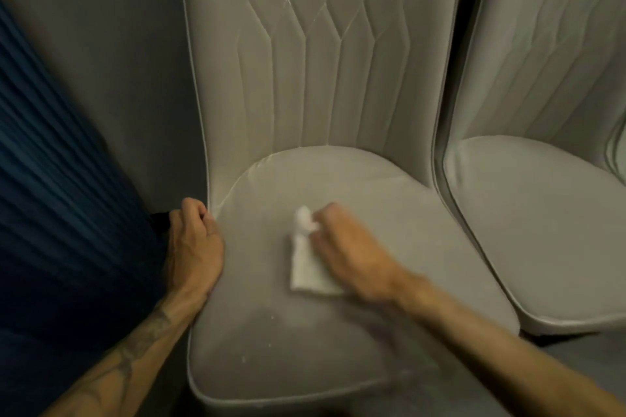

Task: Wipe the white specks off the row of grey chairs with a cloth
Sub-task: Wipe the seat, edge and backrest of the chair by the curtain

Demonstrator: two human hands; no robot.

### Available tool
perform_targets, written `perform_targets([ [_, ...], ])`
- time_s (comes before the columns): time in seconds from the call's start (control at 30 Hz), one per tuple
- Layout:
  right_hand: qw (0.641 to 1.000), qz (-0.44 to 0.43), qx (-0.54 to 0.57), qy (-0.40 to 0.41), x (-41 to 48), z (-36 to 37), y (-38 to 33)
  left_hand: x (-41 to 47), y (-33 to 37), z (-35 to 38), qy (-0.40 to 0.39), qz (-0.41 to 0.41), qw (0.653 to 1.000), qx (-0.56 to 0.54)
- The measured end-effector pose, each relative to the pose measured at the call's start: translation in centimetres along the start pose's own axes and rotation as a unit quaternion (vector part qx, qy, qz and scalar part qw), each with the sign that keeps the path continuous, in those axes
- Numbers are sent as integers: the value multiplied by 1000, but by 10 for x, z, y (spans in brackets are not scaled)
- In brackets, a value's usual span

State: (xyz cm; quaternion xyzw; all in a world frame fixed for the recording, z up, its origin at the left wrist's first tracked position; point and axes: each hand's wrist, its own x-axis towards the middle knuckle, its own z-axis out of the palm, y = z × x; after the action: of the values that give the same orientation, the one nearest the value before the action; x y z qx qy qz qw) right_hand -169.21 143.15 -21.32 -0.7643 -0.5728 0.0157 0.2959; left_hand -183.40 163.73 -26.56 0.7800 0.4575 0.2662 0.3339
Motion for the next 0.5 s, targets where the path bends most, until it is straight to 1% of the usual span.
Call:
perform_targets([
  [0.07,990,118,-69,43,-4,-38,49,-1,1,0,-3,0,1000,0],
  [0.1,979,161,-108,55,-9,-45,63,0,1,0,-1,2,1000,0],
  [0.13,970,183,-145,62,-14,-42,65,0,1,1,0,5,1000,-1],
  [0.17,967,180,-167,67,-19,-30,54,1,2,1,0,5,1000,-1],
  [0.2,971,158,-167,67,-24,-11,33,1,2,1,-1,4,1000,0],
  [0.23,980,108,-151,69,-27,12,10,2,2,1,-2,2,1000,2],
  [0.27,990,46,-125,52,-30,33,-15,2,2,2,-3,0,1000,4],
  [0.3,994,-8,-106,17,-29,47,-38,2,2,2,-3,-1,1000,8],
  [0.33,996,-41,-83,-8,-28,53,-52,3,2,2,-3,0,1000,12],
  [0.37,997,-44,-58,-9,-26,50,-52,3,2,2,-3,3,1000,16],
  [0.4,999,-13,-42,9,-27,38,-43,4,1,2,-1,7,1000,18],
  [0.5,986,97,-115,67,-50,-17,16,4,-1,4,2,14,1000,19],
])
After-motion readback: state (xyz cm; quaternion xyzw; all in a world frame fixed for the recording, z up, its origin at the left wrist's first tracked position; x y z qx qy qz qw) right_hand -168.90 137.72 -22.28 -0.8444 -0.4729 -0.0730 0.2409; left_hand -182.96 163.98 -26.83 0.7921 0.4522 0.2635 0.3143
